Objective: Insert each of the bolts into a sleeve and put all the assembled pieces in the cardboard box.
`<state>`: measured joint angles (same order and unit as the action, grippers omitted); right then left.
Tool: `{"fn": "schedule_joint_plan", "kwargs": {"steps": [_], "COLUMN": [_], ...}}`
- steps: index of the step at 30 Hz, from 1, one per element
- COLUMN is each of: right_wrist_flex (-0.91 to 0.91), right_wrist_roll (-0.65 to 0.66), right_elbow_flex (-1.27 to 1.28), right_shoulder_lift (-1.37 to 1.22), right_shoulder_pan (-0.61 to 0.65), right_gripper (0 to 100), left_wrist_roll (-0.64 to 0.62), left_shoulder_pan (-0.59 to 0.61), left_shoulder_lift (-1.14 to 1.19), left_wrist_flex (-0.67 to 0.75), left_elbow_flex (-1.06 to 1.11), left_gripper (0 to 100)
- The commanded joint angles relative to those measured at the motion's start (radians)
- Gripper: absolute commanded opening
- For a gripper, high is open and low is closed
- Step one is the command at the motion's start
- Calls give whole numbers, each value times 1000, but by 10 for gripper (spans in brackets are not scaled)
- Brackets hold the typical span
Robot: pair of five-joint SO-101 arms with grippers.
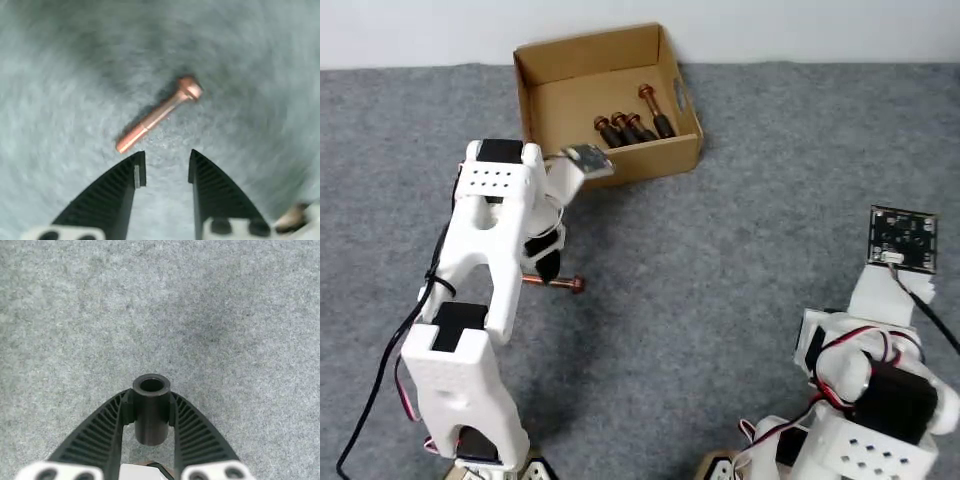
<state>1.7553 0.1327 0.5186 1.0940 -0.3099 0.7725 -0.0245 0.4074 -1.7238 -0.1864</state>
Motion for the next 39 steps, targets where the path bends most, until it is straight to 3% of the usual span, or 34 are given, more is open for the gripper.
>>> {"fn": "schedule_joint_plan", "kwargs": {"steps": [1,6,15,24,27,29,39], "right_wrist_flex": [38,38,39,39,39,39,39], "right_wrist_roll": [-5,-5,-8,-5,-5,-5,-5], "right_elbow_flex": [-5,-5,-5,-5,-5,-5,-5], "right_shoulder_lift": [4,4,-1,-1,-1,-1,5], "right_shoulder_pan": [-10,-10,-10,-10,-10,-10,-10], "right_gripper": [8,8,8,8,8,8,8], "left_wrist_roll": [233,345,344,341,296,282,261], "left_shoulder_pan": [-20,-21,-51,-91,-89,-94,-97], "left_shoulder_lift": [-5,86,245,359,388,394,241], "left_wrist_flex": [-28,-28,-28,-26,-12,-12,-28], "left_elbow_flex": [-2,-18,-196,-211,-211,-211,-202], "left_gripper": [148,148,149,142,76,8,6]}}
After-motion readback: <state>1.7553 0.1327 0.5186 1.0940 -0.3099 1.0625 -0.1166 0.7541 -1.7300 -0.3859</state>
